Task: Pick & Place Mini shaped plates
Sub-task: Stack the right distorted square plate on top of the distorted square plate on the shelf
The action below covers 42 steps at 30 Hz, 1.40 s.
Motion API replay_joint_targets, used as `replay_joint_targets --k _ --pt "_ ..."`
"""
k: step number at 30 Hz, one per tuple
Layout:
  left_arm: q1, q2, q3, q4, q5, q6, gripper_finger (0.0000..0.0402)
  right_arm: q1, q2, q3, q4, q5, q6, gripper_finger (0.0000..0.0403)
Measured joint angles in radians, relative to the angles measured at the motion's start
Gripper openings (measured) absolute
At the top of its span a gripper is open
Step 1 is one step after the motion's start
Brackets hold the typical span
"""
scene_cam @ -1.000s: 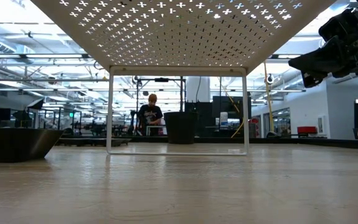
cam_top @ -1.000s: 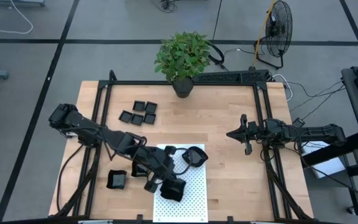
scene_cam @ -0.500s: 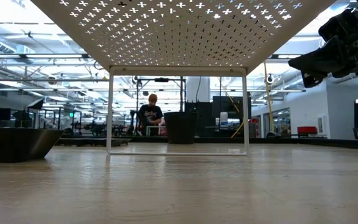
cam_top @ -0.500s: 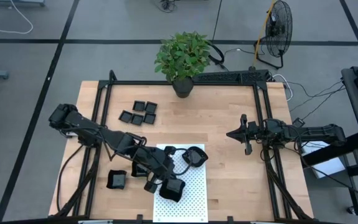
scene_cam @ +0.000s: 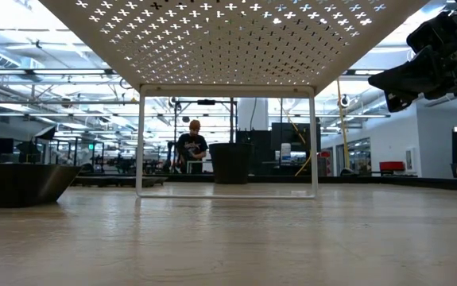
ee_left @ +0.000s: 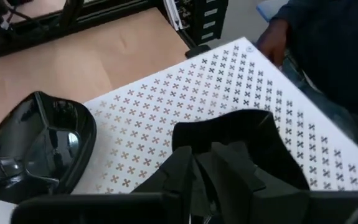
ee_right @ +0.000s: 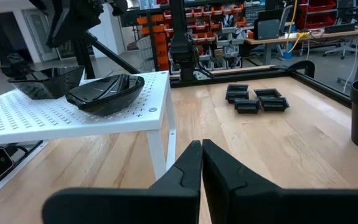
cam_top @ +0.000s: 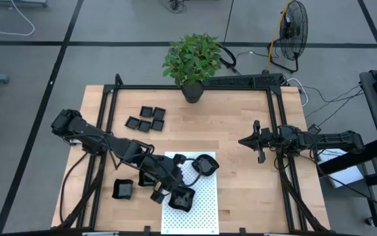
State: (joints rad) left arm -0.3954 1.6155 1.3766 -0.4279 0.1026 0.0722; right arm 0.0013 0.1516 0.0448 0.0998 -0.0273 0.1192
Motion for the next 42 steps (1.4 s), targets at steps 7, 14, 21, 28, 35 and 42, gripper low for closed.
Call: replay_joint_targets --k 7,14,21,28,35,42 --pt "0.003 -0.025 -0.001 -0.173 -0.073 0.040 0.0061 0.000 0.000 0.000 0.000 0.000 0.000 0.0000" --pt "0.002 -0.116 0.000 -0.226 -0.184 0.009 0.0061 0.000 0.000 0.000 0.000 0.000 0.000 0.0000" --pt "-0.015 -0.235 0.000 -0.440 -0.233 -0.063 0.0060 0.000 0.001 0.000 0.000 0.000 0.000 0.0000" --pt "-0.047 -0.325 -0.103 -0.535 -0.329 -0.195 0.0060 0.000 0.001 0.000 0.000 0.000 0.000 0.0000" --pt "-0.056 -0.445 -0.341 -0.515 -0.423 -0.395 0.0060 0.000 0.001 0.000 0.000 0.000 0.000 0.0000" --pt "-0.057 -0.493 -0.557 -0.418 -0.418 -0.584 0.0060 0.000 0.001 0.000 0.000 0.000 0.000 0.0000"
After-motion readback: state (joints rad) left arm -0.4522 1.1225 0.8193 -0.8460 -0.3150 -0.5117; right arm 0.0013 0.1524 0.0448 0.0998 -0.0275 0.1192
